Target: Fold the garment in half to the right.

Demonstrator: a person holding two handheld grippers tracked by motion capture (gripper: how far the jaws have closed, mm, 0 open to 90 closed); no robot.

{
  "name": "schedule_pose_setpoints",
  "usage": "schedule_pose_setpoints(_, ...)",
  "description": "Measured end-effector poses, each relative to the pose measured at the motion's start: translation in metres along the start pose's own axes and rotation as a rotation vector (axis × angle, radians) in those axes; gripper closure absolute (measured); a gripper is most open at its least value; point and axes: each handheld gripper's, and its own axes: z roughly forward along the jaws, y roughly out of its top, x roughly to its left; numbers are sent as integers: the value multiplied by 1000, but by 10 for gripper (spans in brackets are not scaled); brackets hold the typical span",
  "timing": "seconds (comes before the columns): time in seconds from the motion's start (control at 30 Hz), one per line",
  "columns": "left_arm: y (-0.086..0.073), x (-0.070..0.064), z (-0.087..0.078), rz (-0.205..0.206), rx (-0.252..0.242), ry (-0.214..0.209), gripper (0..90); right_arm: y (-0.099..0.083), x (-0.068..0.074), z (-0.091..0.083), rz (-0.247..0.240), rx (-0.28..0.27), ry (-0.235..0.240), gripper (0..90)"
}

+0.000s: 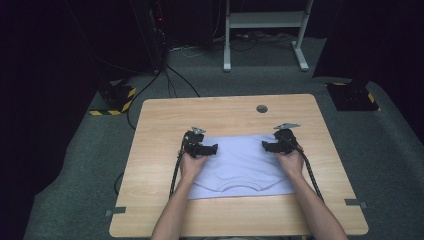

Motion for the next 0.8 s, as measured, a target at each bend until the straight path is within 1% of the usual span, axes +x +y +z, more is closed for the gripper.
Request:
schedule_pose_setpoints(0.03,2,-3,-2,5,-16,-7,117,1,1,-1,0,-9,-5,224)
schedule_pose_setpoints(0.07,4,-8,-3,18,-43,-12,124,2,3,-1,-2,-24,5,225)
schedule_pose_setpoints(0.1,6,-12,-3,40,-51,-15,135,3,7,0,-8,-38,17,227)
schedule_pose_setpoints(0.17,10,-18,2,80,-25,-18,127,3,16,6,-29,-35,44,226)
schedule_pose_setpoints(0.2,10,-19,5,94,-5,-4,122,2,19,10,-33,-26,60,223)
schedule_pose_setpoints(0.23,9,-17,9,96,18,9,121,1,20,13,-29,-21,72,216)
schedule_pose_setpoints(0.27,7,-12,11,70,35,2,110,0,18,13,-17,-32,82,222)
schedule_pose_setpoints(0.3,4,-4,12,7,38,-30,85,0,15,12,-5,-32,85,223)
schedule_pose_setpoints(0.33,1,3,9,-15,6,-38,81,-1,11,11,-4,-22,68,219)
schedule_pose_setpoints(0.37,-2,7,6,-15,4,-8,113,-1,7,9,-2,-10,51,214)
schedule_pose_setpoints(0.43,-4,13,-1,-36,12,-4,111,-2,-1,3,13,3,41,231)
schedule_pose_setpoints(0.47,-4,13,-5,-38,14,7,107,-2,-1,0,3,6,20,217)
schedule_pose_setpoints(0.5,-5,9,-10,-34,3,13,110,-2,1,-3,-8,11,-7,193)
schedule_pose_setpoints(0.53,-6,4,-14,-27,-16,2,114,-2,4,-6,-18,11,-3,186)
schedule_pose_setpoints(0.57,-7,-3,-17,-16,-31,-15,115,-3,9,-8,-28,3,16,186)
schedule_pose_setpoints(0.63,-9,-20,-19,37,-27,-31,115,-7,24,-14,-64,-24,52,201)
schedule_pose_setpoints(0.7,-12,-33,-17,87,-11,-51,114,-11,40,-16,-101,-12,91,189)
schedule_pose_setpoints(0.73,-14,-37,-15,103,-3,-53,113,-14,47,-15,-122,-2,100,195)
schedule_pose_setpoints(0.8,-18,-39,-10,135,19,-32,112,-22,55,-10,-161,16,87,191)
